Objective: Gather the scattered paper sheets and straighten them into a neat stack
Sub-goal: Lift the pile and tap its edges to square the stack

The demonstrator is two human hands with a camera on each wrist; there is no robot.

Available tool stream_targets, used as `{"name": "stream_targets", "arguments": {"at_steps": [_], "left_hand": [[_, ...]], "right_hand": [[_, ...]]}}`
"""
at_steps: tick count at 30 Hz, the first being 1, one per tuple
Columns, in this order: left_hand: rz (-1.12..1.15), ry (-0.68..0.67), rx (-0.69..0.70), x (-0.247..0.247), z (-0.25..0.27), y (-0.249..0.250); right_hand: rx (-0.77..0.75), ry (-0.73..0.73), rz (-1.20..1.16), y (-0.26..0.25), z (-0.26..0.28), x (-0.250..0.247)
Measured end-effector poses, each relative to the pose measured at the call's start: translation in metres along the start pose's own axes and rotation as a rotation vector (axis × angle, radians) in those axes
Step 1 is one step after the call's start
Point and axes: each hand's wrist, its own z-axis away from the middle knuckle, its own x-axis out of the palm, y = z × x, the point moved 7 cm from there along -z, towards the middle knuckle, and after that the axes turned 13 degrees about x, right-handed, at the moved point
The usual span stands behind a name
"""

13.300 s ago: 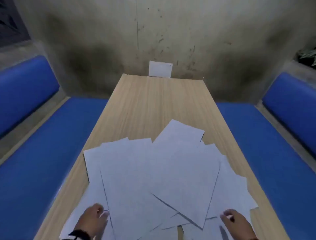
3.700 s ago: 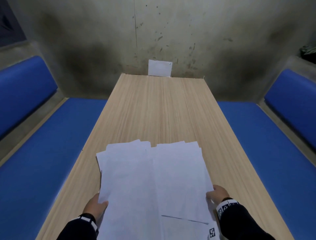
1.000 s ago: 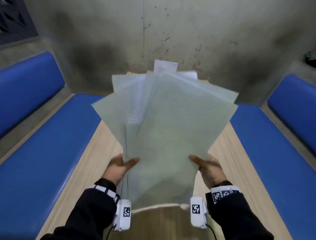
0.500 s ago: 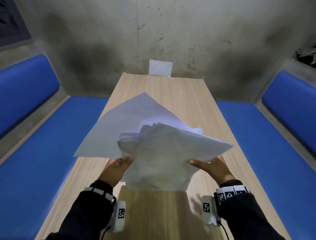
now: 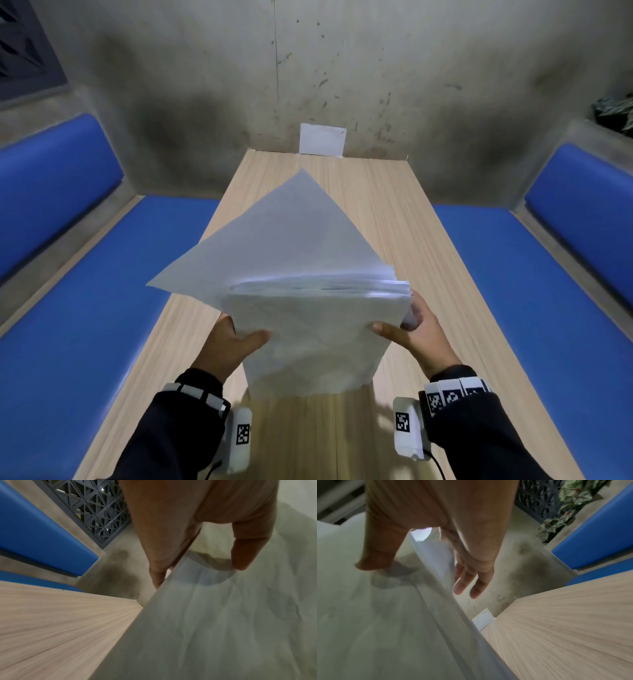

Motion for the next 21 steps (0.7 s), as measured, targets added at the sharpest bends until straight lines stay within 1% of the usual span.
{"name": "stream_targets", "arguments": {"at_steps": [2, 5, 6, 9, 11, 12, 16, 17, 18, 21], "left_hand": [[0.029, -0.025, -0.009, 0.003, 0.002, 0.004], [0.134, -0.063, -0.021, 0.011, 0.004, 0.010], [0.156, -0.073, -0.023, 0.012, 0.003, 0.011], [0.186, -0.074, -0.056, 0.012, 0.002, 0.010], [0.206, -0.075, -0.063, 0.013, 0.001, 0.009], [0.211, -0.079, -0.061, 0.015, 0.001, 0.009], [0.223, -0.077, -0.083, 0.019, -0.002, 0.008], [0.234, -0.071, -0.083, 0.021, -0.003, 0.010], [0.236, -0.066, -0.074, 0.022, -0.004, 0.013], [0.229, -0.042, -0.021, 0.024, -0.008, 0.029]], "right_hand": [[-0.041, 0.081, -0.074, 0.000, 0.002, -0.013], [0.006, 0.176, -0.171, 0.014, 0.006, -0.030], [0.017, 0.206, -0.148, 0.019, 0.006, -0.032], [0.031, 0.274, 0.018, 0.026, 0.007, -0.025], [0.041, 0.299, 0.065, 0.027, 0.004, -0.020], [0.051, 0.274, 0.080, 0.027, 0.003, -0.017], [0.099, -0.064, 0.215, 0.020, -0.001, 0.014], [0.092, -0.098, 0.195, 0.015, -0.002, 0.019], [0.076, -0.089, 0.127, 0.007, -0.001, 0.022], [-0.007, 0.046, -0.070, -0.016, 0.002, 0.023]]}}
